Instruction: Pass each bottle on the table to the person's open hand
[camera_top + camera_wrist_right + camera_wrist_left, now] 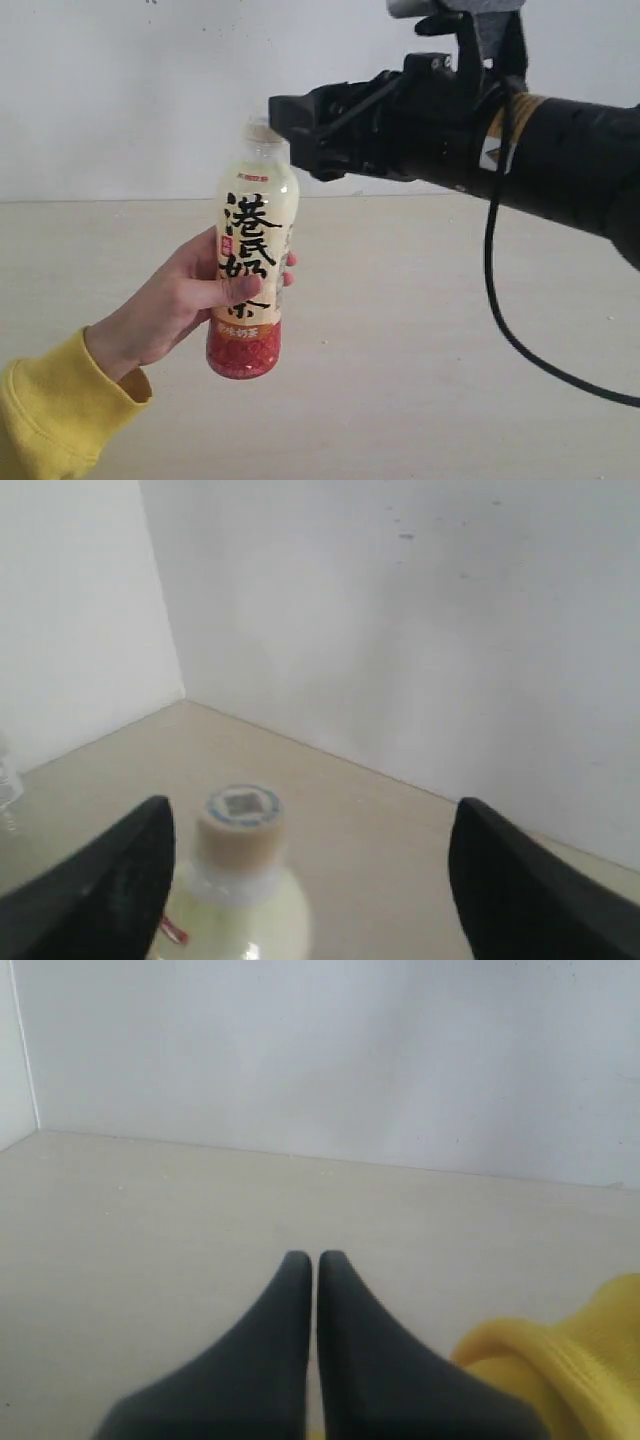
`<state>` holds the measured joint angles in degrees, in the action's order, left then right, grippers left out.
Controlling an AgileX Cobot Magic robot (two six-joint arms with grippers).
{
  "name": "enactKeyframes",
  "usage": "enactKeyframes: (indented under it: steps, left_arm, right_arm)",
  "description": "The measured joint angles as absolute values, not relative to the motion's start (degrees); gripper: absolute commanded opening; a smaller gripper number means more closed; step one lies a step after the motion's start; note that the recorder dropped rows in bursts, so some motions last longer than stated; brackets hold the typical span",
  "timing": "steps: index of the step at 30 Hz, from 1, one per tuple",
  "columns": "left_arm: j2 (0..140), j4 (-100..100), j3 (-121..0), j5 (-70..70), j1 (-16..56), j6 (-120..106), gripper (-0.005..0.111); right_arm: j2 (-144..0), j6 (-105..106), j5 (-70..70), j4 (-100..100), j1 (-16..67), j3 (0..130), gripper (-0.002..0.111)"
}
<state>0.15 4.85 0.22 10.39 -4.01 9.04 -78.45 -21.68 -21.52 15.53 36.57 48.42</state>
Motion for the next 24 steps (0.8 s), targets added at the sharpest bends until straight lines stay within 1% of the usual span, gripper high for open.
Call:
enactKeyframes:
  steps: [2, 3, 4, 6, 7, 10, 14, 19, 24]
  left_arm:
    - [0.15, 4.85, 0.22, 10.39, -4.01, 9.04, 0.004]
    - [0.15, 4.85, 0.22, 10.39, -4.01, 9.04, 0.004]
    - [0.15, 4.85, 0.22, 10.39, -4.01, 9.04, 0.004]
    - [0.15, 4.85, 0.22, 10.39, -4.01, 9.04, 0.004]
    - [0.15, 4.85, 0.22, 10.39, -4.01, 9.04, 0.004]
    - [0.15, 4.85, 0.22, 10.39, -4.01, 9.04, 0.004]
    - [0.15, 4.85, 0.22, 10.39, -4.01, 9.04, 0.004]
    - [0.15, 4.85, 0.22, 10.39, -4.01, 9.04, 0.004]
    - [0.15, 4.85, 0.22, 10.39, -4.01, 9.04, 0.004]
  right_arm:
    - [-75.81, -15.06, -18.32, 10.47, 36.57, 48.42, 0.056]
    - [-74.28, -10.96, -16.97, 8.07, 36.57, 48.42, 0.049]
    - [-72.96, -7.53, -15.94, 6.26, 36.57, 48.42, 0.037]
    - [-69.24, 0.35, -13.12, 2.29, 35.93, 48.42, 0.006]
    - [-67.66, 3.53, -11.80, 0.83, 35.18, 48.42, 0.001]
    - [-61.94, 9.41, -5.69, -2.65, 31.24, 48.42, 0.001]
    - [-55.94, 10.33, 2.08, -3.95, 27.03, 48.42, 0.001]
    - [-48.95, 9.32, 5.05, -4.56, 26.13, 48.42, 0.001]
    - [-46.31, 9.84, 5.27, -4.17, 26.04, 48.42, 0.001]
